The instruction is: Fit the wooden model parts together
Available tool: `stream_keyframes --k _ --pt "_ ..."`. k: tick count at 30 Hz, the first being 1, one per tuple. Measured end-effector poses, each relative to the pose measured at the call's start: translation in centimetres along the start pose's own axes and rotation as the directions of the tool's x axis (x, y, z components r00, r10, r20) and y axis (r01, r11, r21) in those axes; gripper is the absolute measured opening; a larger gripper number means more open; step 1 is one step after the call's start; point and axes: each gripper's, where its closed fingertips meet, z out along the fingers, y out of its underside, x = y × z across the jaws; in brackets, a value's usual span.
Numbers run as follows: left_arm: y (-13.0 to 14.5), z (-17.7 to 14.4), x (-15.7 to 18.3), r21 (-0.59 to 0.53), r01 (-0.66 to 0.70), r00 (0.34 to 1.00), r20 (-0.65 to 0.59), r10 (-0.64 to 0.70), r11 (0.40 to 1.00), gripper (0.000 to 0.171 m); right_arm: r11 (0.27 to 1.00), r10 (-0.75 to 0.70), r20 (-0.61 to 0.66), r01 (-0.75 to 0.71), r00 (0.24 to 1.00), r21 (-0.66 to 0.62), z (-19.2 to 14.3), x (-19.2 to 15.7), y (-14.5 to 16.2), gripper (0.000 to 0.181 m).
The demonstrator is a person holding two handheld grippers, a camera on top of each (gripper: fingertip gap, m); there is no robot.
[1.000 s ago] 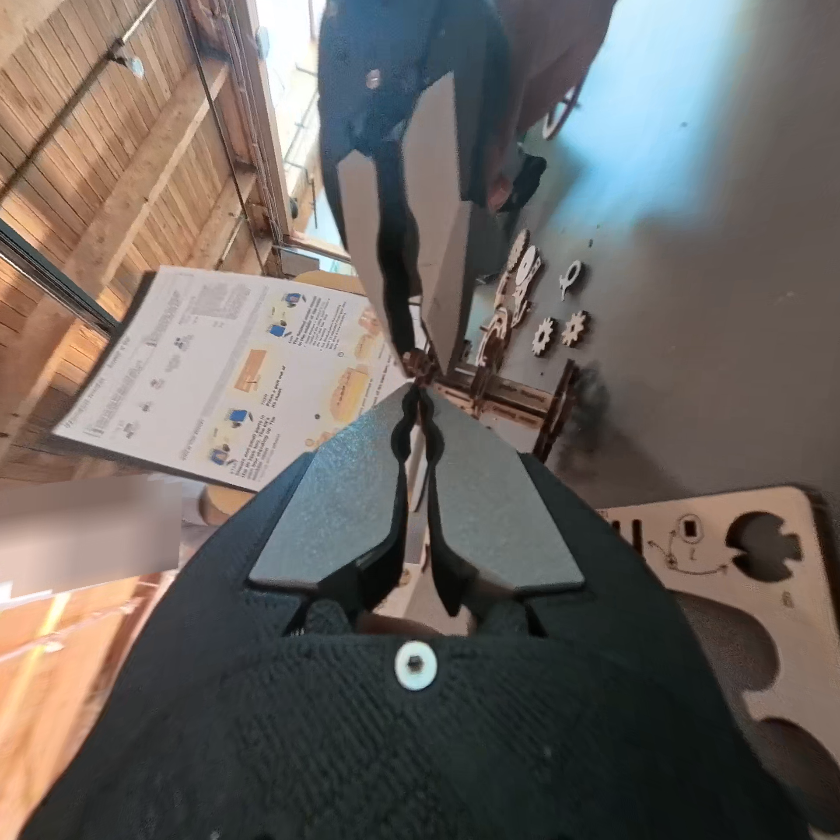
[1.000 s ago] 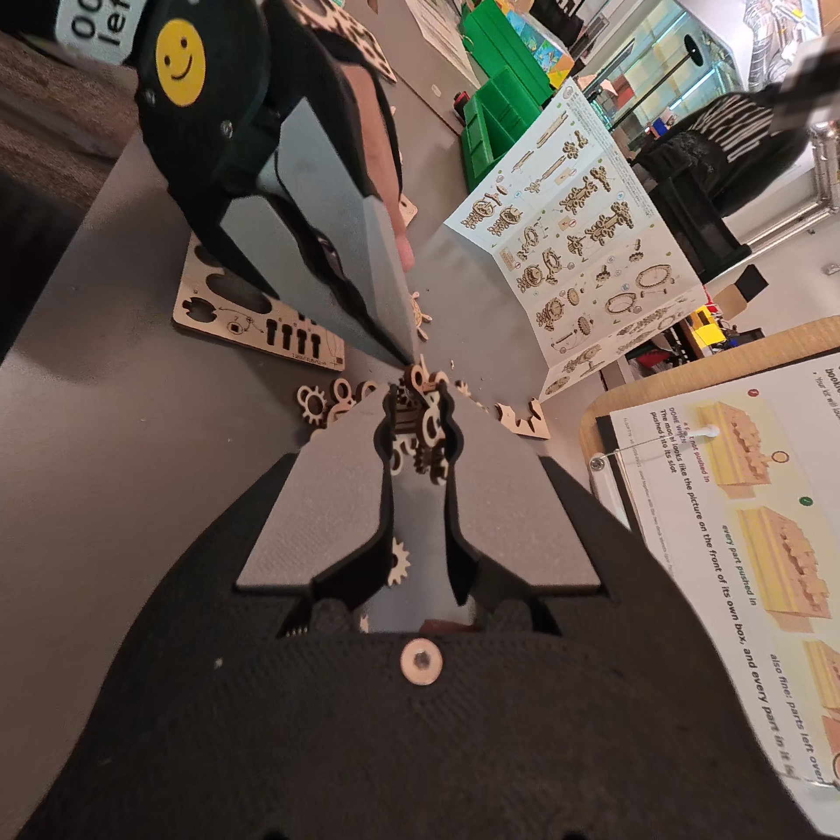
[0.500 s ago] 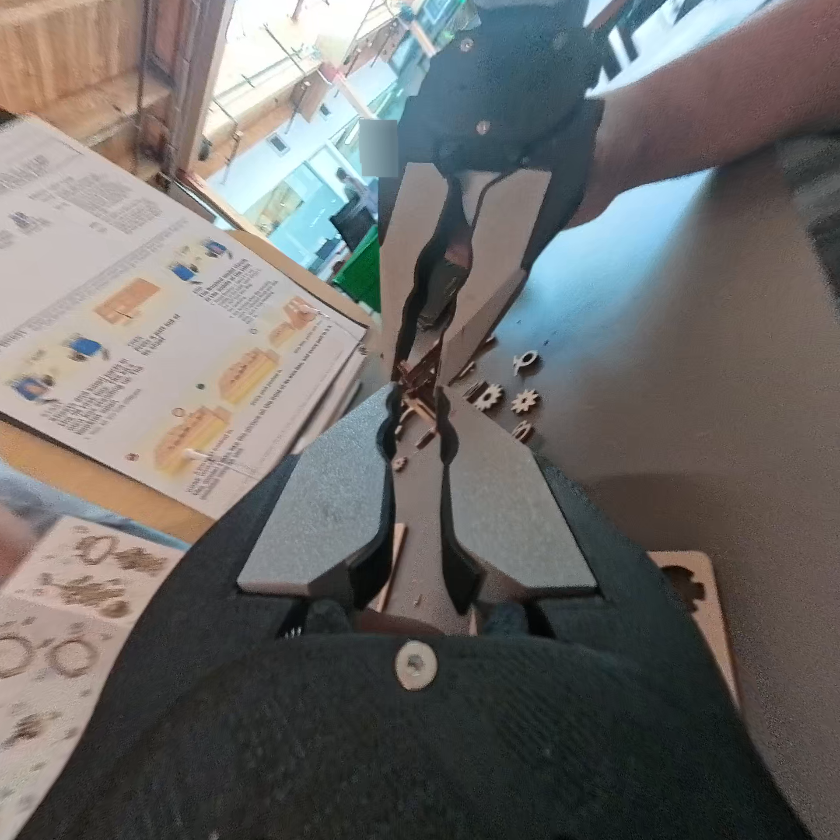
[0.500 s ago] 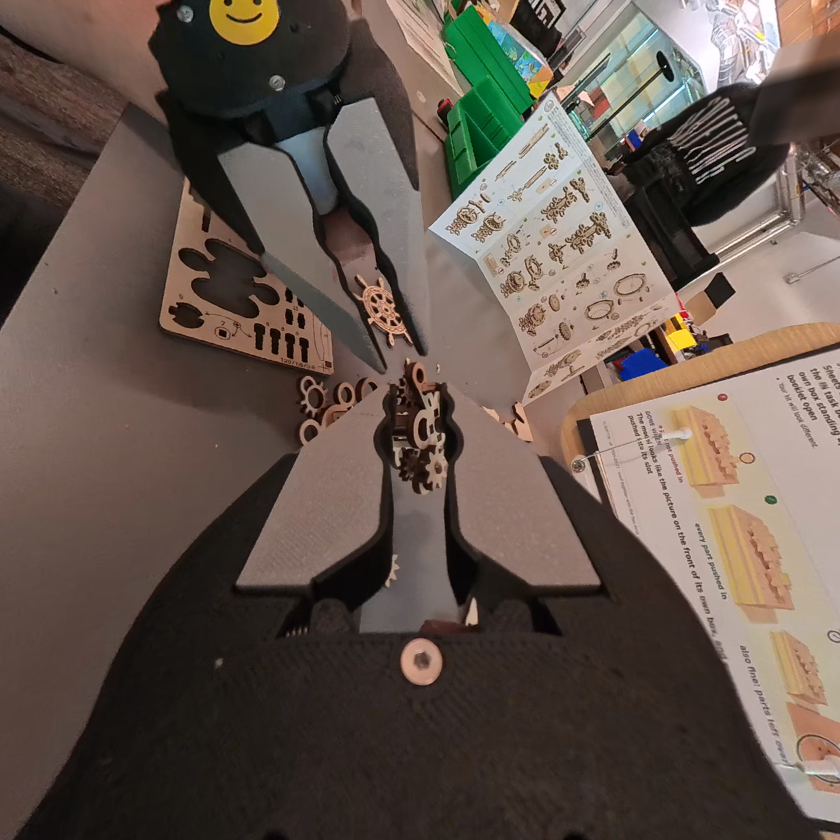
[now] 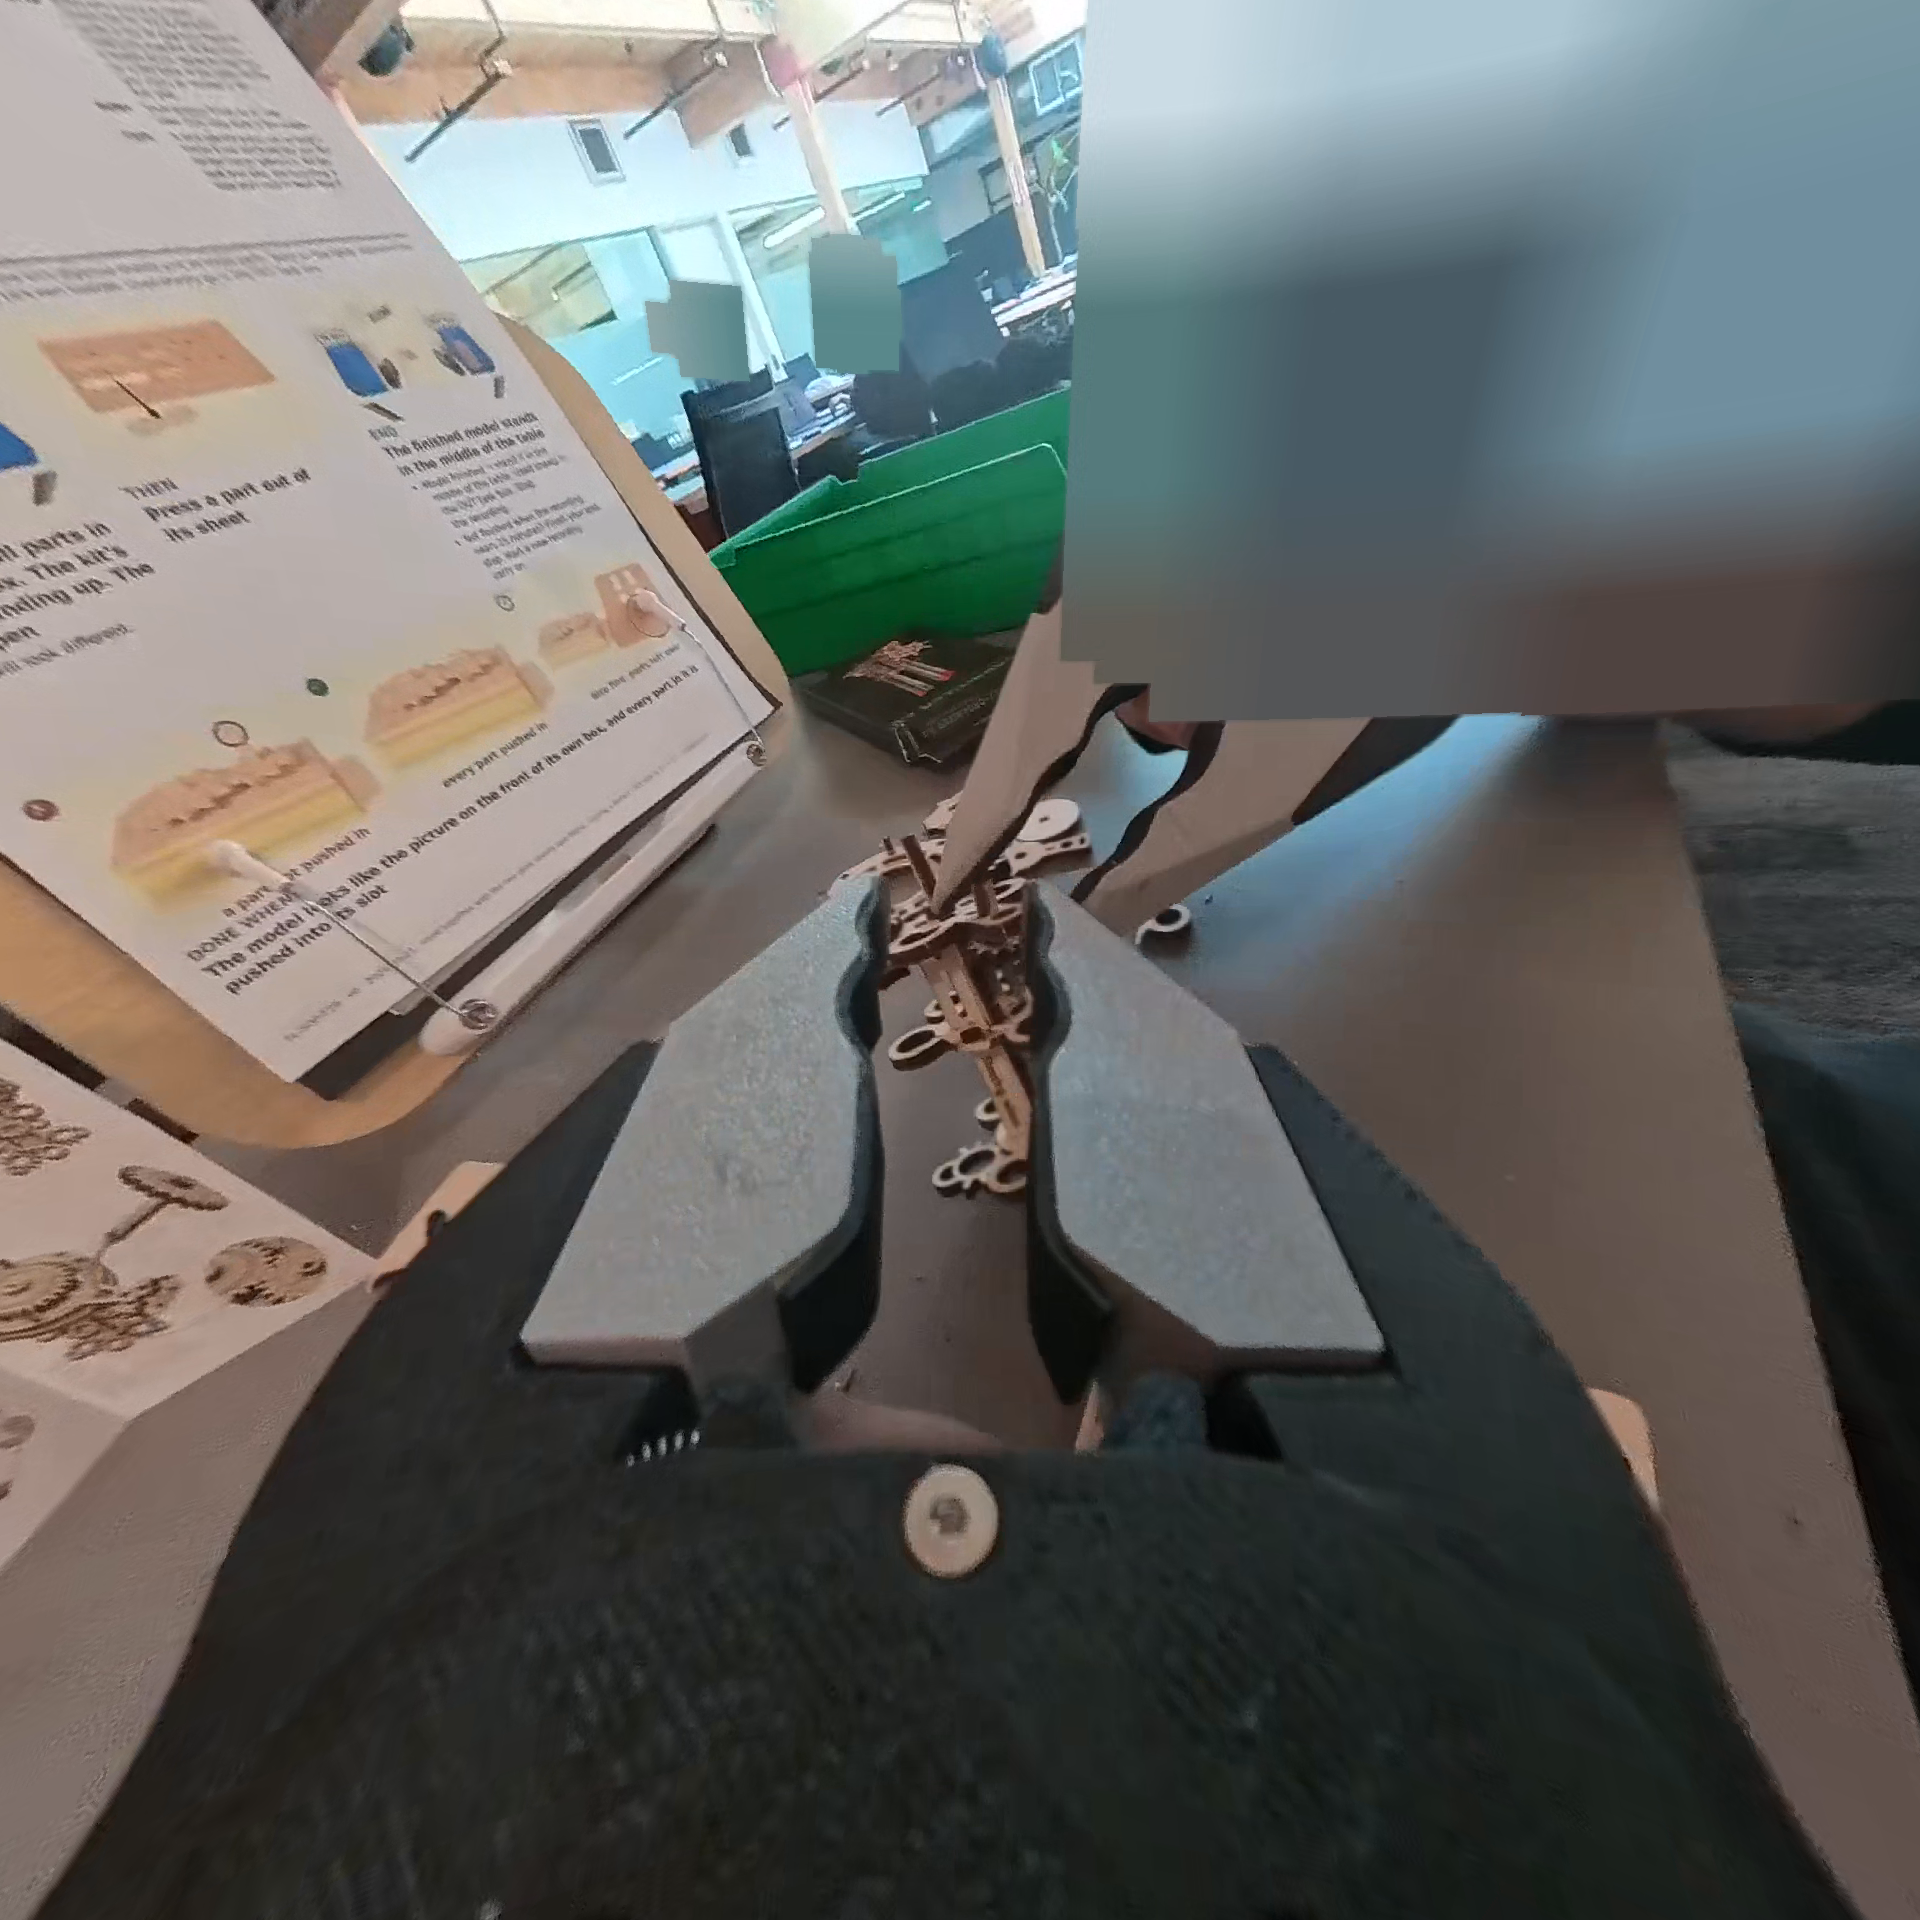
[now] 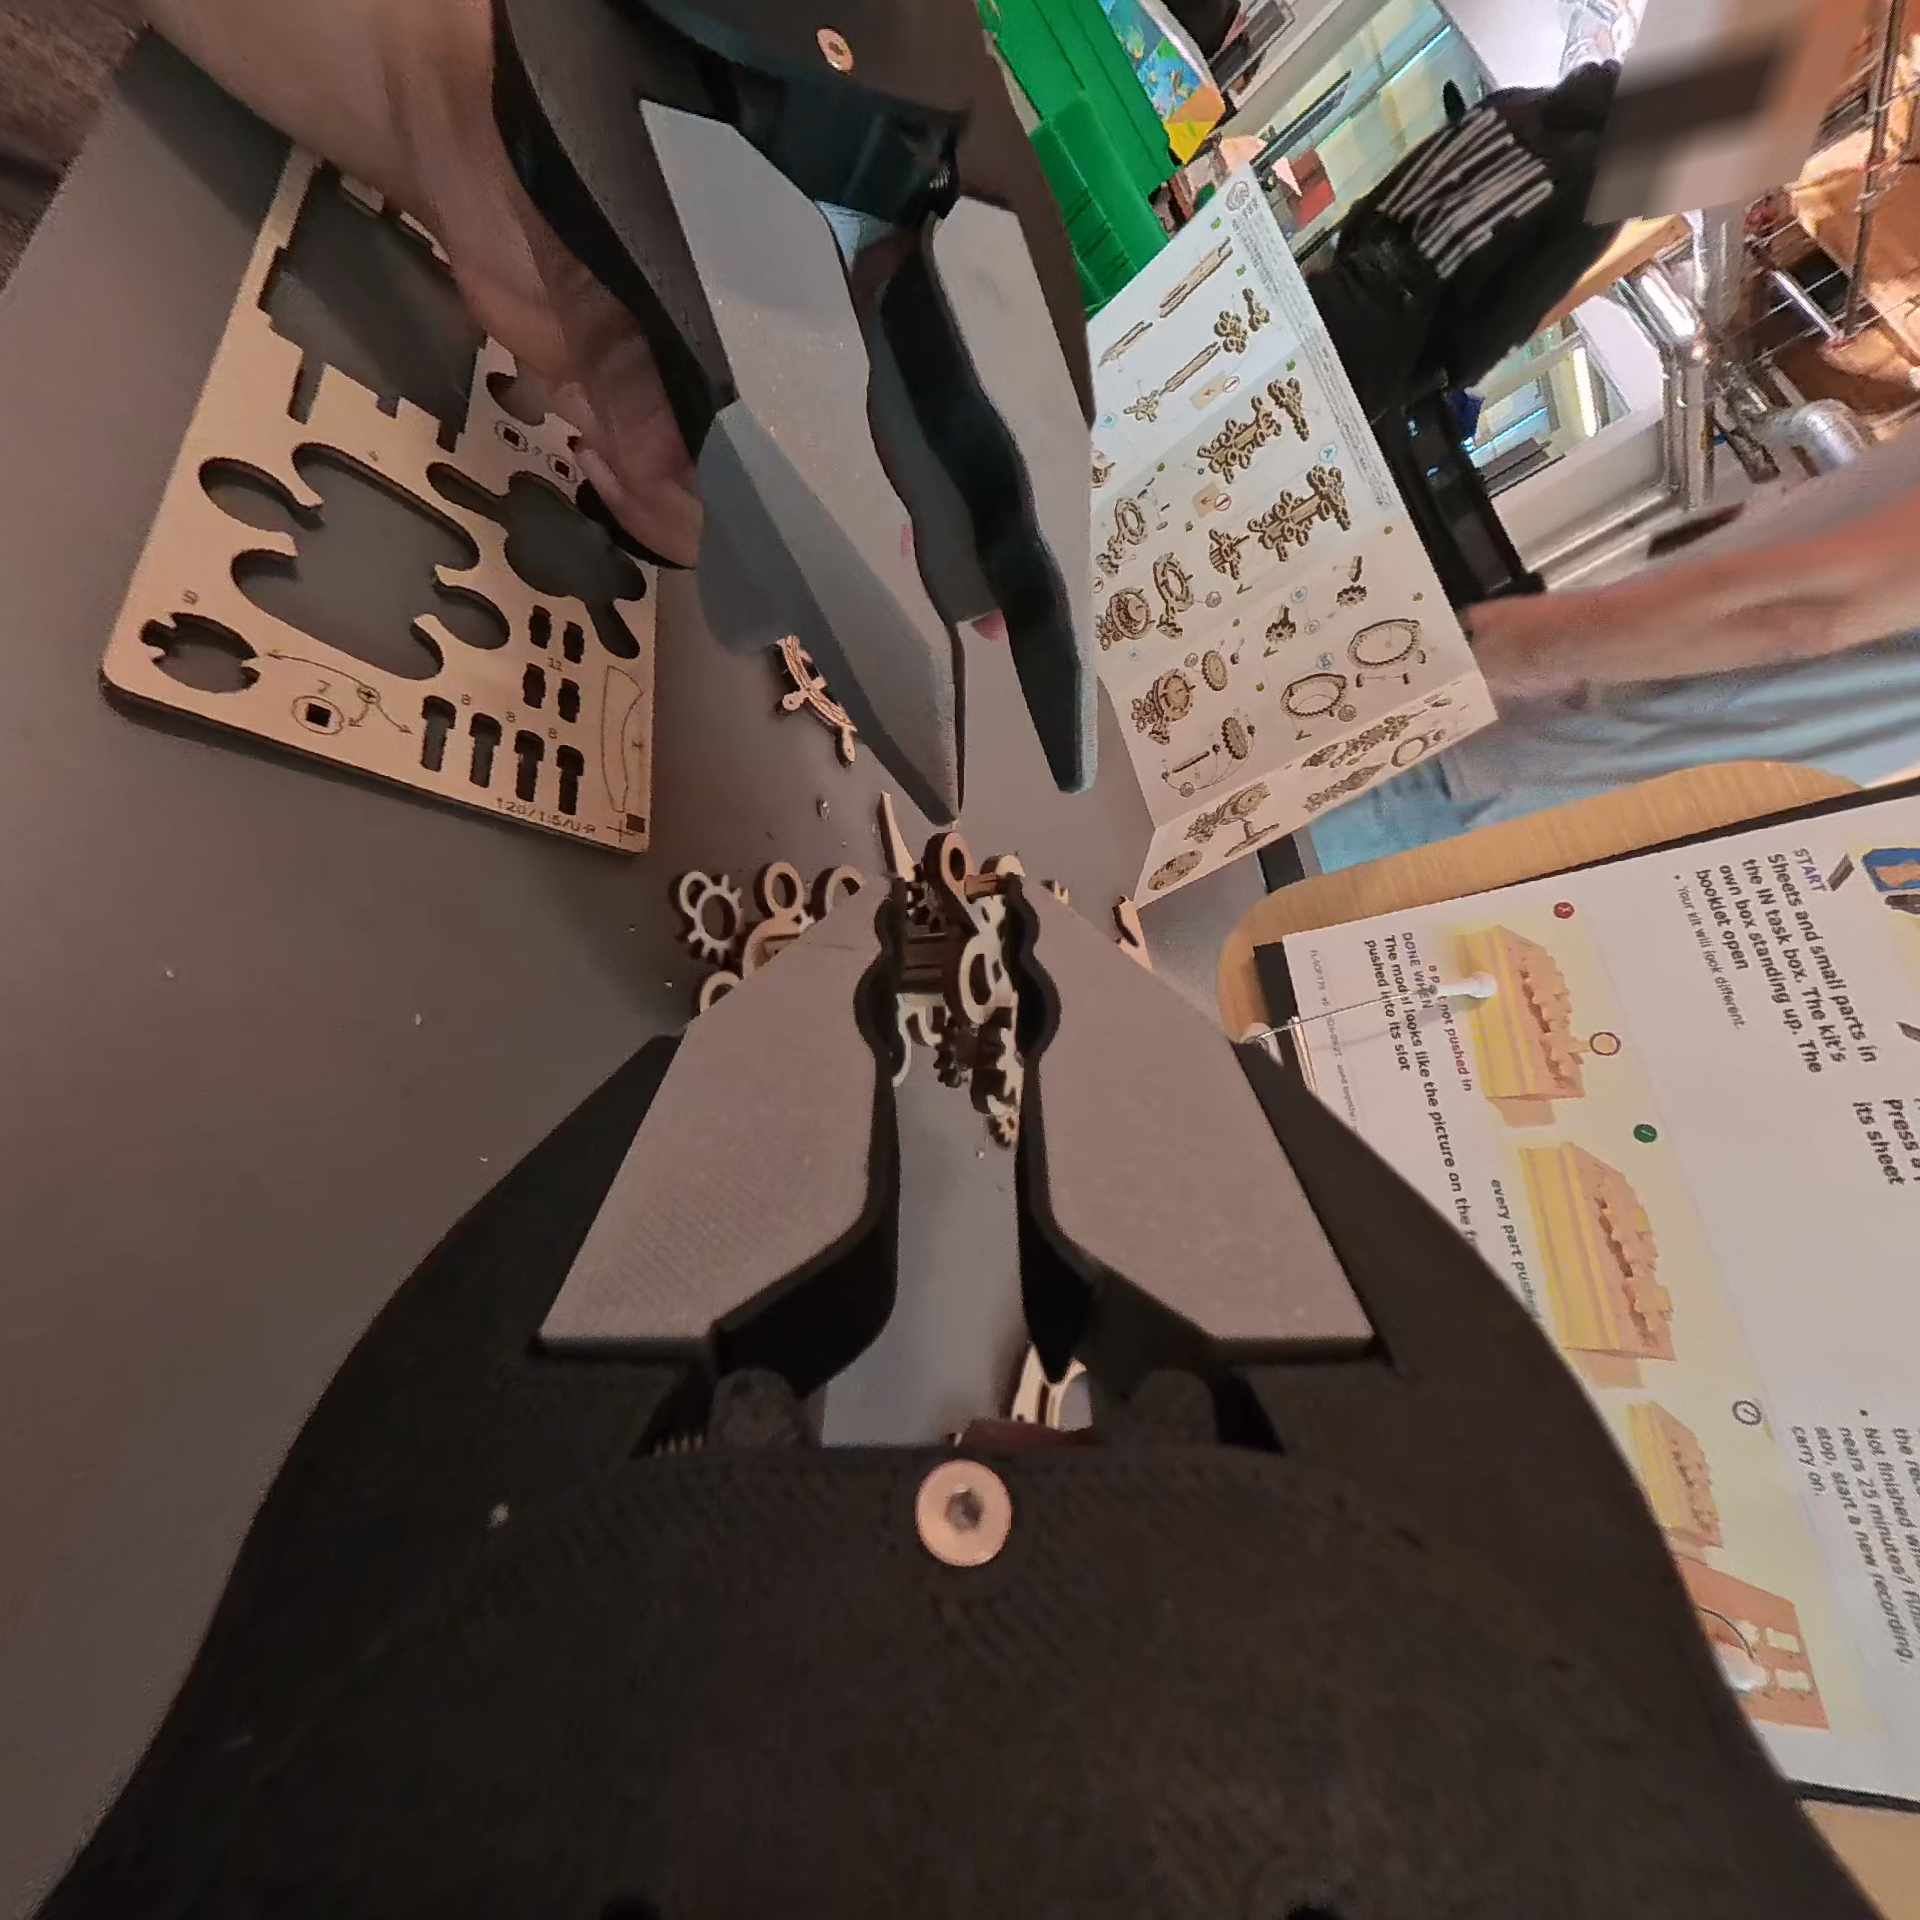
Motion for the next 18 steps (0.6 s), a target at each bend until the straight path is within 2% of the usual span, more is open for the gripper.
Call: stream_keyframes --k 13,18 --pt "0.8 0.6 0.2 -0.058 0.043 0.998 -0.046 -0.046 0.997 0.022 0.997 -0.065 -0.068 0.062 0.996 -0.044 0.5 0.7 0.3 0.014" --pt "1.1 0.9 0.0 -0.088 0.021 0.999 -0.023 -0.023 0.996 0.014 0.995 -0.08 -0.086 0.074 0.993 -0.068 0.7 1.0 0.6 0.014"
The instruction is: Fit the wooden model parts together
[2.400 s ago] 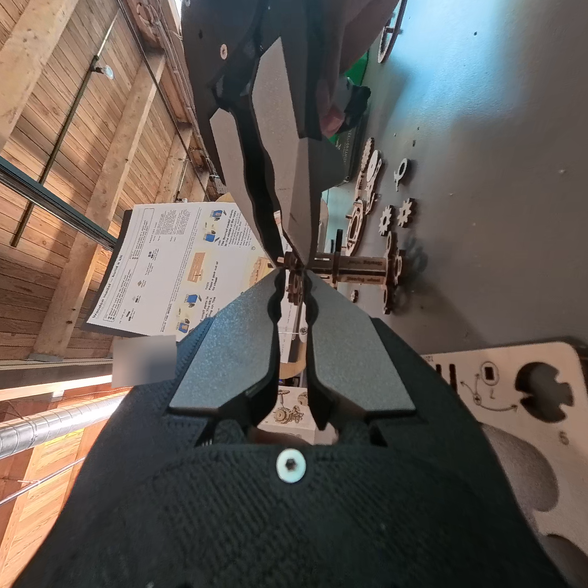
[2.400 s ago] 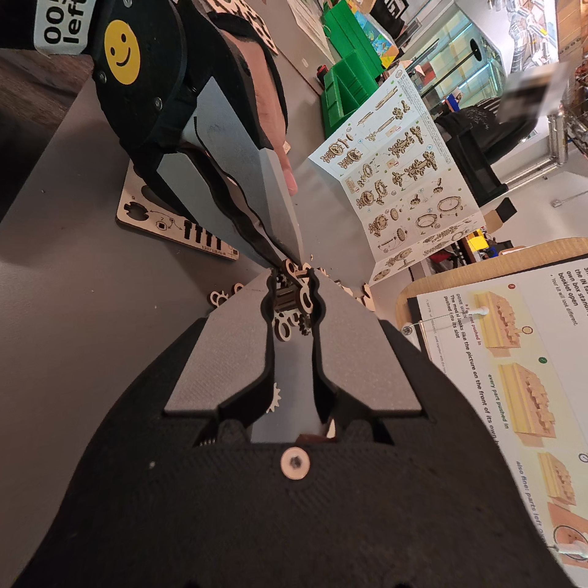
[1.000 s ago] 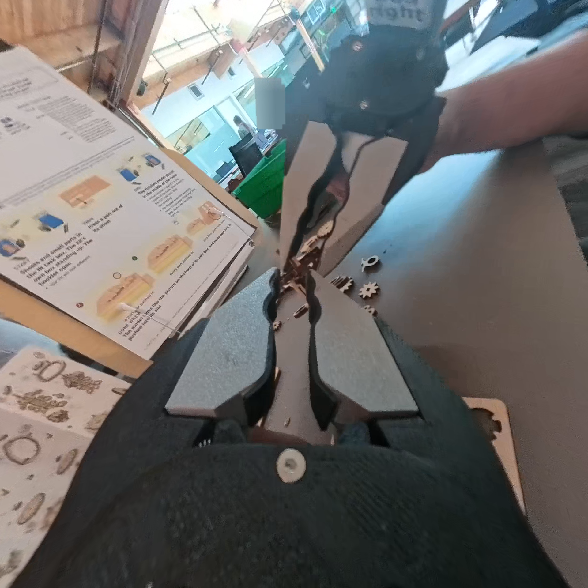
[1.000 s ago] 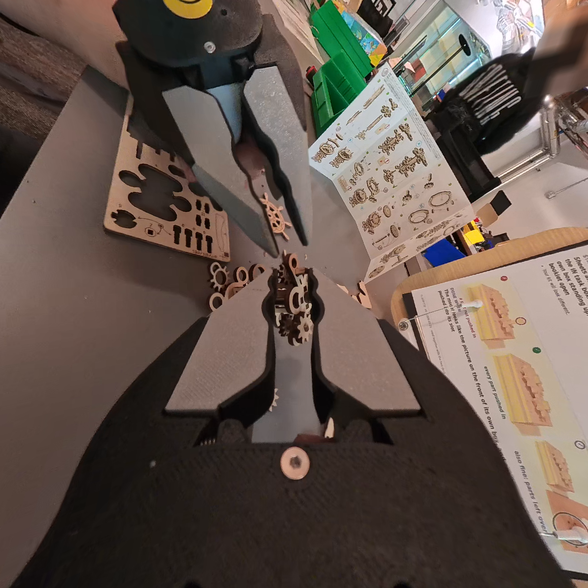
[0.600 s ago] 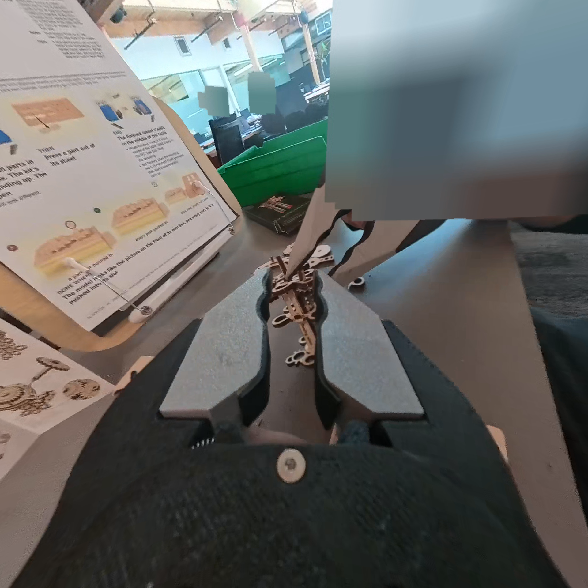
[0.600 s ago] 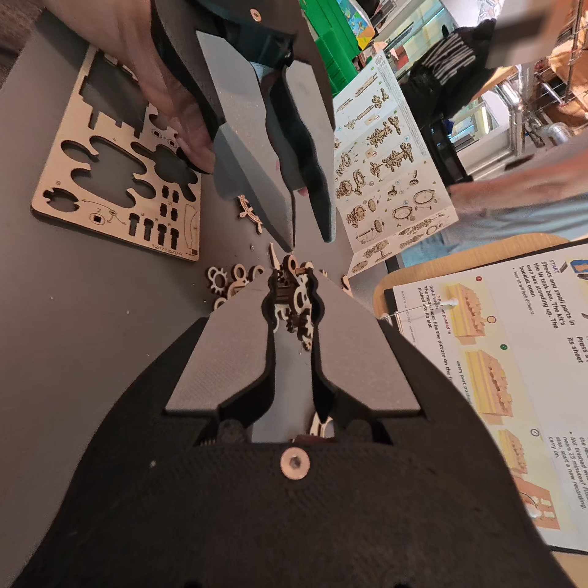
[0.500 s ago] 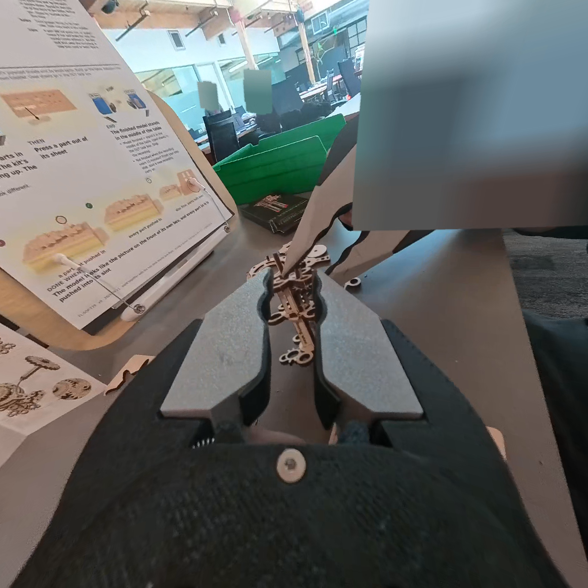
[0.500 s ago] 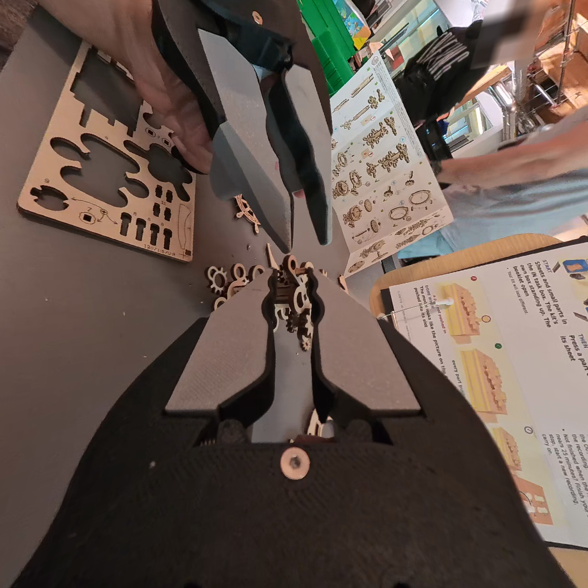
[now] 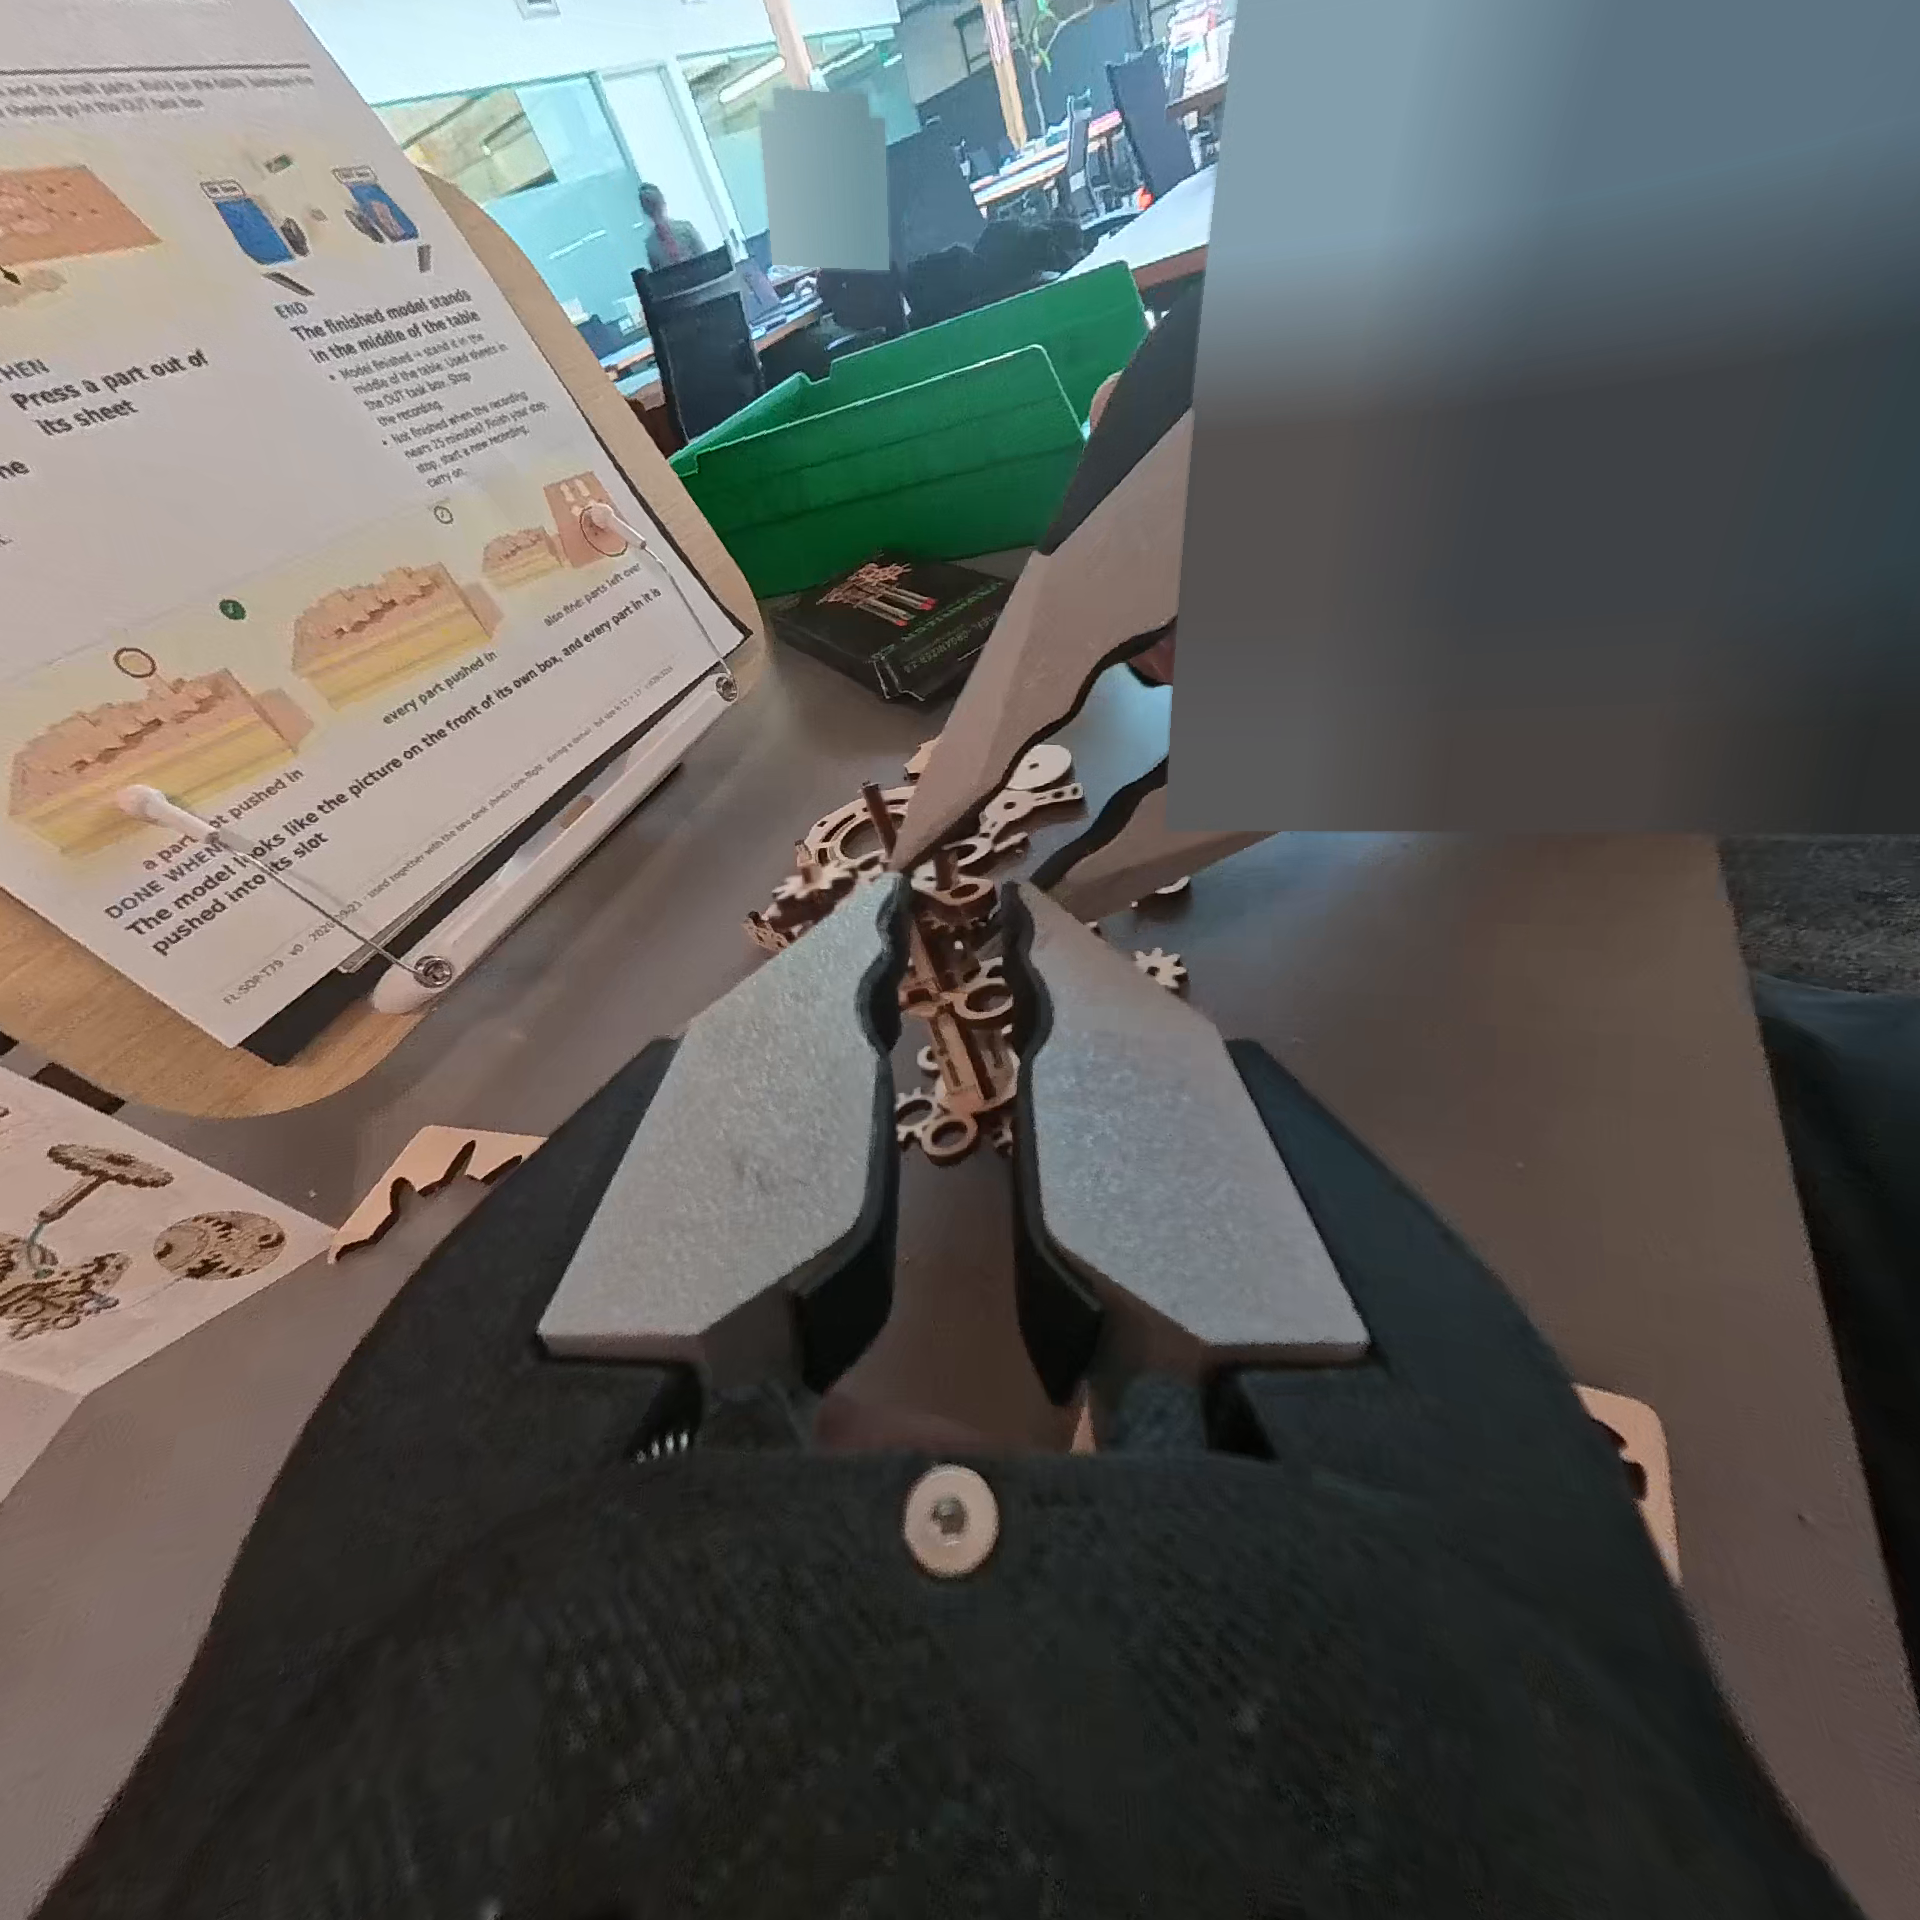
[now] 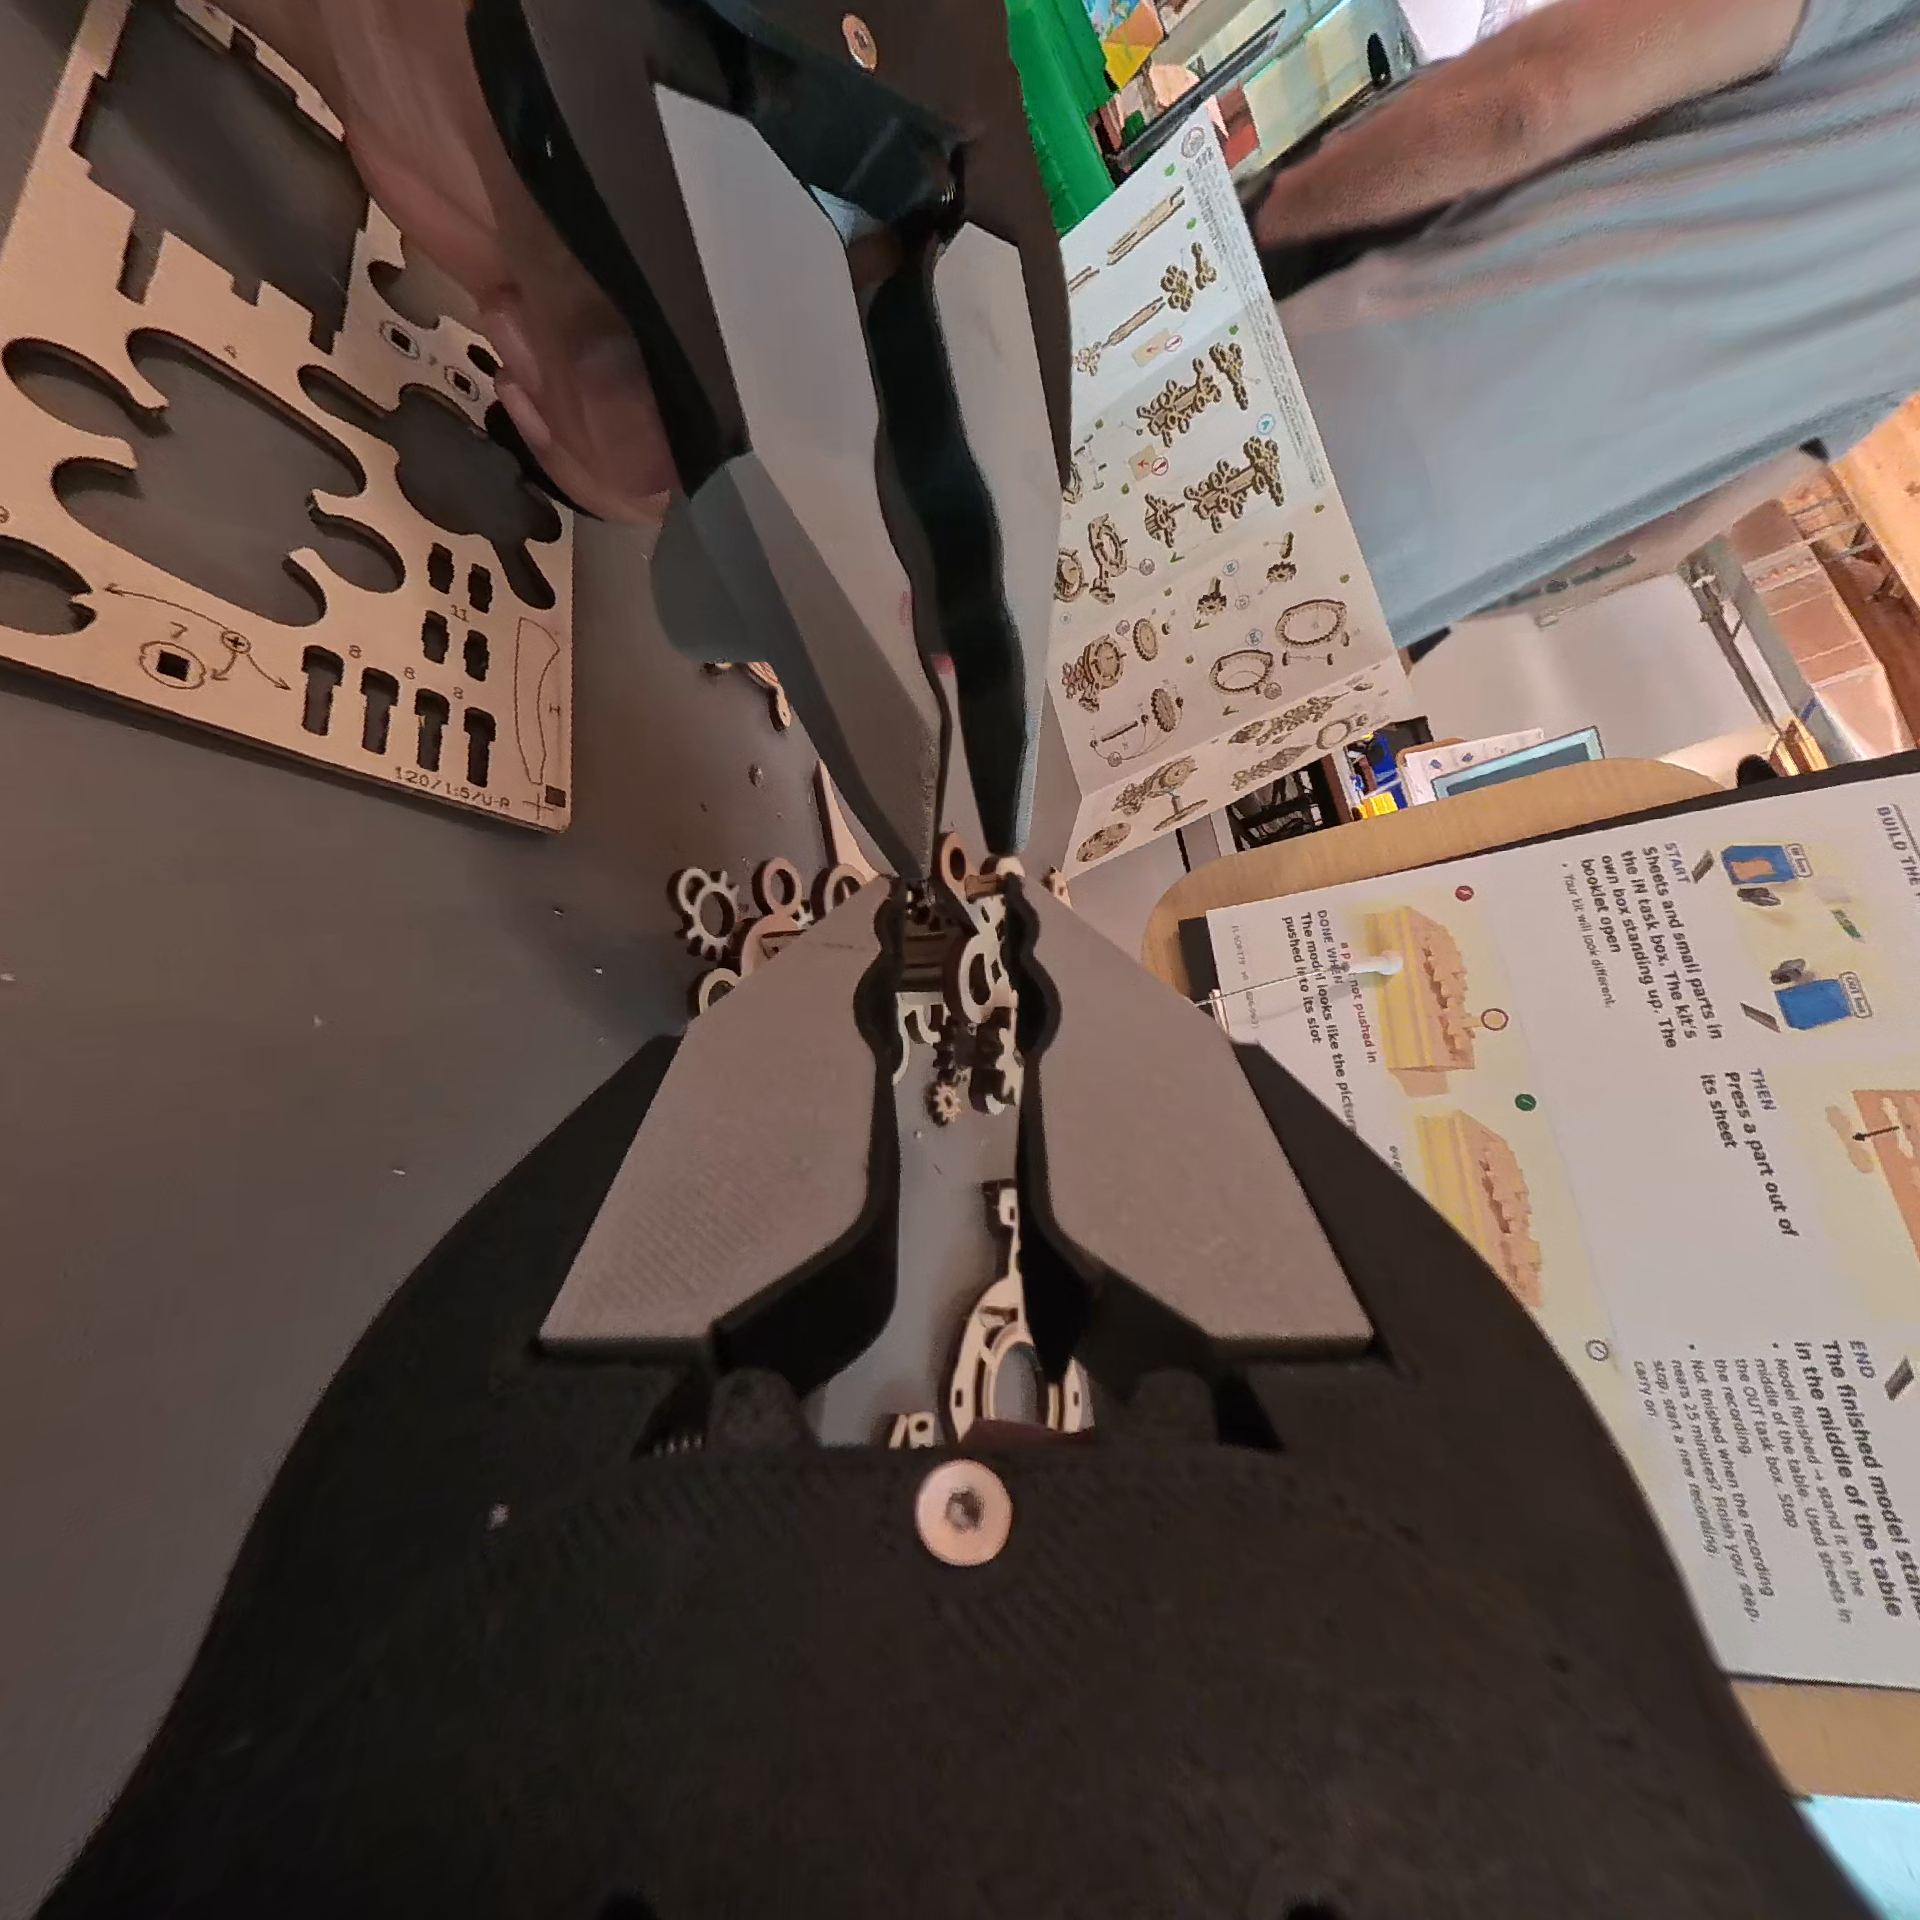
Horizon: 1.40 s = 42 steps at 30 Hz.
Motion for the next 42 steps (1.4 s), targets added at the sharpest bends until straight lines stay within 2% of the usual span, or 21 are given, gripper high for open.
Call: stream_keyframes --k 9,12,22,25,28,29,31,36,39,42 --pt "0.4 0.4 -0.7 -0.084 0.023 0.999 0.047 -0.019 0.996 0.014 0.998 -0.031 -0.039 0.029 0.999 -0.051 0.5 0.6 0.8 0.014" --pt "-0.4 0.7 -0.6 -0.075 0.098 0.994 0.046 -0.095 0.992 0.009 0.998 -0.041 -0.067 0.037 0.997 -0.057 0.4 1.1 0.9 0.014" --pt "1.3 1.8 -1.4 -0.177 0.216 0.973 0.115 -0.198 0.96 0.011 0.988 -0.071 -0.076 0.06 0.995 -0.14 1.0 1.1 2.3 0.014" --pt "1.6 1.8 -1.1 -0.175 0.318 0.948 0.081 -0.308 0.932 0.01 0.986 -0.093 -0.073 0.081 0.993 -0.148 1.1 1.0 2.4 0.014" --pt "1.2 1.5 -0.6 -0.155 0.498 0.86 -0.038 -0.509 0.853 0.017 0.984 -0.112 -0.077 0.1 0.991 -0.15 1.1 1.0 2.4 0.014" --pt "0.9 1.2 -0.2 -0.154 0.557 0.812 -0.106 -0.574 0.816 0.026 0.982 -0.123 -0.083 0.109 0.989 -0.157 1.1 1.1 2.5 0.014" --pt "0.5 0.7 0.7 -0.192 0.661 0.689 -0.226 -0.688 0.725 0.033 0.98 -0.135 -0.085 0.12 0.987 -0.161 1.2 1.1 2.6 0.014" --pt "0.1 0.4 0.3 -0.209 0.812 0.468 -0.325 -0.822 0.545 0.035 0.978 -0.164 -0.088 0.15 0.982 -0.145 1.1 0.9 2.1 0.014" --pt "0.2 0.5 0.0 -0.23 0.849 0.385 -0.347 -0.855 0.475 0.032 0.974 -0.188 -0.09 0.174 0.978 -0.146 1.1 0.8 2.1 0.014" --pt "1.1 0.8 -0.5 -0.247 0.861 0.359 -0.323 -0.876 0.444 0.037 0.975 -0.194 -0.091 0.182 0.977 -0.13 1.0 0.7 1.7 0.014"
